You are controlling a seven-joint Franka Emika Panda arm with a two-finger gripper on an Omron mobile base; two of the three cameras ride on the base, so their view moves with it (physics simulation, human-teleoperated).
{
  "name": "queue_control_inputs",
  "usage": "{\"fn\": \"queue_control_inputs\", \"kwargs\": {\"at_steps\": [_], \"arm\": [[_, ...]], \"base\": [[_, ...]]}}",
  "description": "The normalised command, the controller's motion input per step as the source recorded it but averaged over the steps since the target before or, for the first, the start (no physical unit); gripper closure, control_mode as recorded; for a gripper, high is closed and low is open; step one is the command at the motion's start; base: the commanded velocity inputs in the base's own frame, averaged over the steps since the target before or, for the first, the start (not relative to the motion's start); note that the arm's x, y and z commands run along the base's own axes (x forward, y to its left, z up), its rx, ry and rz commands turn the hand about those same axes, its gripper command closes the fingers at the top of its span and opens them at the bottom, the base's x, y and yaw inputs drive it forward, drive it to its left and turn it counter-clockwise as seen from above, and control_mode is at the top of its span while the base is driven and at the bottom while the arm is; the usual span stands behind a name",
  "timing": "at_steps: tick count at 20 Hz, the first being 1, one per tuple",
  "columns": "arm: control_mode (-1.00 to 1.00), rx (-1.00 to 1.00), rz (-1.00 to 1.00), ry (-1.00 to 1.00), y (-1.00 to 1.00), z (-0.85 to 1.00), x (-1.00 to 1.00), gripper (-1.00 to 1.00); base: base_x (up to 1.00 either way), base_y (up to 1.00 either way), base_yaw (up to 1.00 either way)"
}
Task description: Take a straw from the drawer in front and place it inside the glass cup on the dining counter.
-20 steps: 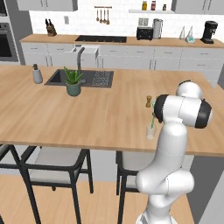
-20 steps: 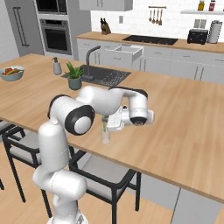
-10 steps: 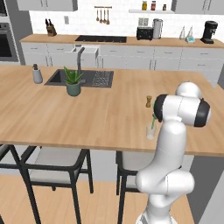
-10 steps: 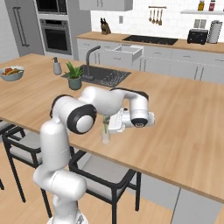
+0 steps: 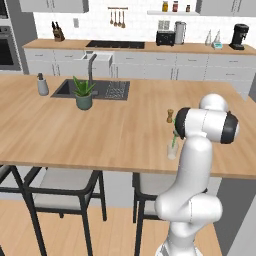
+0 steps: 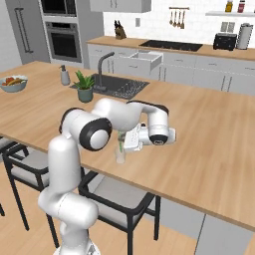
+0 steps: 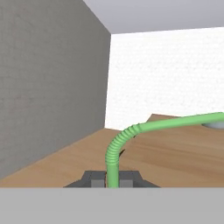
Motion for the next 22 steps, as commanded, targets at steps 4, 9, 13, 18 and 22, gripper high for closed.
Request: {"fn": "queue_control_inputs", "kwargs": {"at_steps": [4,9,13,18,22], "arm": [[-1.00,0.00,0.00,0.00,0.00,-0.10,0.11,1.00],[-1.00,0.00,0.00,0.00,0.00,-0.13,0.07,1.00],[-1.00,0.00,0.00,-0.01,-0.01,-0.09,0.01,1.00],[-1.00,0.00,0.00,-0.06,0.00,-0.04,-0.19,1.00],[-1.00,0.00,0.00,-0.02,0.00,-0.08,-0.17,-1.00]], "base": [[0.00,0.00,0.00],[0.00,0.00,0.00],[0.00,0.00,0.00],[0.00,0.00,0.00],[0.00,0.00,0.00]]}}
